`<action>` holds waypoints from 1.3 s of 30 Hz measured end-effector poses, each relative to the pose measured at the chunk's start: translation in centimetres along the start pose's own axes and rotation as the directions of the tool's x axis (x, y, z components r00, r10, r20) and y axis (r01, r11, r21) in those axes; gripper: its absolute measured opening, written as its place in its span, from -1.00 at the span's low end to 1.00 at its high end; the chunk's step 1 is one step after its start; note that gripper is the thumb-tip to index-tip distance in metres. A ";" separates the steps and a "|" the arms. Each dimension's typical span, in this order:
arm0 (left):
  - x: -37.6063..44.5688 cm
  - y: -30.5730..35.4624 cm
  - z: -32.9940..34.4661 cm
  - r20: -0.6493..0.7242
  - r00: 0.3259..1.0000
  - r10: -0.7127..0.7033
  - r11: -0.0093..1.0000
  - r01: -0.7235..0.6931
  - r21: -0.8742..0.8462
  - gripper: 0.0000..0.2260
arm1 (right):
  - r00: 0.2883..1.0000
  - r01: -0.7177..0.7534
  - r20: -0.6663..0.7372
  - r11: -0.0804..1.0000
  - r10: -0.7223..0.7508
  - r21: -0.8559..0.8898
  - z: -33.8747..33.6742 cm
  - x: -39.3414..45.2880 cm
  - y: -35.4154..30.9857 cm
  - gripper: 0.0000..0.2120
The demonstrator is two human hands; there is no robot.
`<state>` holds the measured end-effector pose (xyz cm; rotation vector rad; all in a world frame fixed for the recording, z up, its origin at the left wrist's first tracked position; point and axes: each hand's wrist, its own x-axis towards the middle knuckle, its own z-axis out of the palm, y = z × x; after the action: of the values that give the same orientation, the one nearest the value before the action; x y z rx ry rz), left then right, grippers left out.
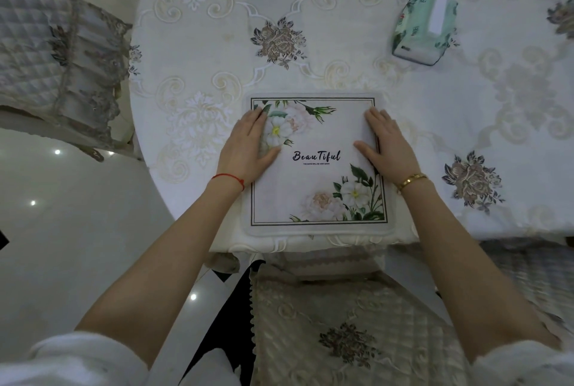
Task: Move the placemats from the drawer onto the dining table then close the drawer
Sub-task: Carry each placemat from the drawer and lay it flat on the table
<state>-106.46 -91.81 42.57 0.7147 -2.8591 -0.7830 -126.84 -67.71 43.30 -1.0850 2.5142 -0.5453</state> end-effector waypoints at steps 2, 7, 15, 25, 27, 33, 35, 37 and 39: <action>-1.2 0.5 0.0 0.023 0.999 -0.023 1.000 0.023 -0.016 -0.35 | 0.999 0.008 -0.044 1.000 -0.008 0.013 0.6 -1.4 -0.8 -0.37; -5.7 2.6 0.8 0.023 0.998 0.057 0.997 -0.056 -0.045 -0.38 | 0.987 0.161 -0.009 0.987 -0.161 0.021 4.0 -5.5 -4.3 -0.37; -9.4 2.7 1.8 0.048 0.998 0.039 0.999 -0.038 -0.006 -0.40 | 0.986 0.166 0.015 0.986 -0.166 -0.014 5.1 -8.7 -3.8 -0.36; -12.0 2.9 0.7 0.050 0.999 -0.007 1.000 0.006 0.002 -0.37 | 0.995 0.073 -0.070 0.997 -0.070 0.036 4.1 -12.4 -2.8 -0.31; -12.8 3.9 1.1 0.052 0.999 0.016 1.000 -0.016 -0.007 -0.36 | 0.990 0.137 -0.033 0.991 -0.137 0.008 5.0 -13.3 -4.3 -0.31; -15.0 4.3 2.2 0.065 0.998 0.000 0.999 0.003 -0.047 -0.38 | 0.988 0.151 0.015 0.988 -0.151 -0.011 6.7 -14.5 -5.6 -0.35; -15.3 3.8 2.0 0.054 0.999 -0.009 0.999 0.012 -0.053 -0.39 | 0.991 0.131 -0.001 0.991 -0.131 -0.004 6.2 -15.1 -4.6 -0.36; -15.5 3.4 1.6 0.050 0.999 -0.016 0.998 0.018 -0.056 -0.40 | 0.995 0.098 -0.015 0.995 -0.098 0.024 5.7 -15.9 -3.6 -0.36; -15.9 3.1 1.3 0.053 0.998 -0.025 0.998 0.028 -0.056 -0.41 | 0.997 0.065 -0.037 0.996 -0.063 0.060 5.1 -16.6 -3.0 -0.36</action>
<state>-93.92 -81.53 43.57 0.7365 -2.8656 -0.8958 -111.89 -58.30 42.96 -1.1455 2.4821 -0.6598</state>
